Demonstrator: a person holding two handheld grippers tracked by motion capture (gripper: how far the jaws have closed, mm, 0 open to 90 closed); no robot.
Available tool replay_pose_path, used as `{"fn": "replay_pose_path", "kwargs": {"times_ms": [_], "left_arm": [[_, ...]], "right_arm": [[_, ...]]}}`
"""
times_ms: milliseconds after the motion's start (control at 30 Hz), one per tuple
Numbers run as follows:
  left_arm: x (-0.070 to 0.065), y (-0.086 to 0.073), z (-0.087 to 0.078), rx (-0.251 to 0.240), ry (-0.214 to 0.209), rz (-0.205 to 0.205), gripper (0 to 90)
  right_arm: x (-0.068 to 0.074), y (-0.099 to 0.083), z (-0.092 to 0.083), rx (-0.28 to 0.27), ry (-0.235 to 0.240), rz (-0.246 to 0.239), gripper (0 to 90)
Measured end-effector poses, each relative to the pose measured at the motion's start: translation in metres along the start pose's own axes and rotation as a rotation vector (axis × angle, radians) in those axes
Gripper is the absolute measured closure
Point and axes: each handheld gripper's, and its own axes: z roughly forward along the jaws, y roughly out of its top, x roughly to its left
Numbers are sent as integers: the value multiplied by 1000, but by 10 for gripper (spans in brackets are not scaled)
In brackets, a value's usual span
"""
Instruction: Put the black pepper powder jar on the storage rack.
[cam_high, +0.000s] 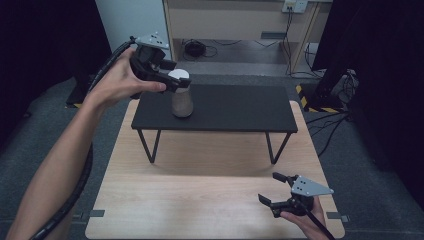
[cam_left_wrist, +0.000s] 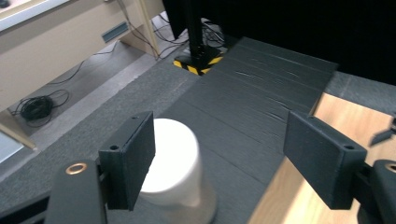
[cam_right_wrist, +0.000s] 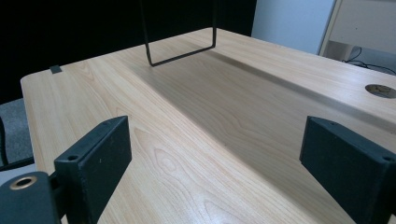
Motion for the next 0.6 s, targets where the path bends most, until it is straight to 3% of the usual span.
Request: {"fn": "replay_pose_path", "kwargs": {"times_ms": [267, 600], "left_arm": [[-21, -11, -11, -14, -96, 69, 245], [-33, -25, -19, -33, -149, 92, 245]], "right_arm": [[0, 1, 1, 8, 1, -6, 92], [3, 2, 3, 17, 0, -9, 91]]}}
